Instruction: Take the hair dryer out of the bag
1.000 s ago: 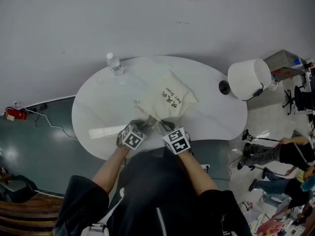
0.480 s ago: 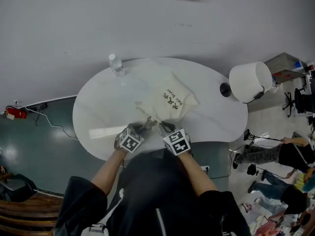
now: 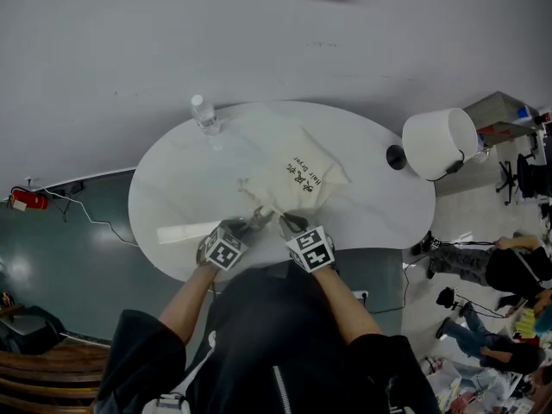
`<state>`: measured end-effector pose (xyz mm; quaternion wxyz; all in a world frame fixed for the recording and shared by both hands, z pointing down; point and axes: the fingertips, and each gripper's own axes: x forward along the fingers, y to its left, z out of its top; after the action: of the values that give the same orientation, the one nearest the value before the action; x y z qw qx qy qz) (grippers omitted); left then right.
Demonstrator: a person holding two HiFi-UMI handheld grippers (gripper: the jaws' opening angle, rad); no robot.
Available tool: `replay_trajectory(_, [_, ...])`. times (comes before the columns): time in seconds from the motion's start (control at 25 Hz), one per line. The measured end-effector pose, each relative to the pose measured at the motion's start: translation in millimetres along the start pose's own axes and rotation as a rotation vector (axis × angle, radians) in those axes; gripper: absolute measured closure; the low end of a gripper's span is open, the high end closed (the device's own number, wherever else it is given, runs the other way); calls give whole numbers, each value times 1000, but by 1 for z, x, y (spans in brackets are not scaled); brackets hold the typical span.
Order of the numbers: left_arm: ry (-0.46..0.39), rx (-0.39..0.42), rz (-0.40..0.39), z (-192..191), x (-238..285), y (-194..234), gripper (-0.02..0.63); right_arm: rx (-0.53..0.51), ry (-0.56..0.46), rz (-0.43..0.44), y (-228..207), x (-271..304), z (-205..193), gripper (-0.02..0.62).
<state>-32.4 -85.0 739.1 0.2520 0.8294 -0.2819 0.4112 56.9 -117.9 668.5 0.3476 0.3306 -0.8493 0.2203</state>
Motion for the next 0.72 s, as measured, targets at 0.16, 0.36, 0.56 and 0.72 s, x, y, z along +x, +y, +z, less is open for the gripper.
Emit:
replay_trajectory(0.16, [2, 2, -5, -2, -5, 1, 535, 2, 4, 0, 0, 0, 0, 565])
replay_trajectory(0.36, [22, 5, -5, -11, -12, 5, 535, 4, 2, -3, 0, 1, 0, 565])
replay_trajectory(0.56, [36, 9, -3, -23, -19, 9, 535, 8, 3, -4, 0, 1, 0, 565])
replay_trajectory(0.72, [47, 10, -3, -28, -22, 10, 535, 11, 3, -2, -1, 2, -1, 565])
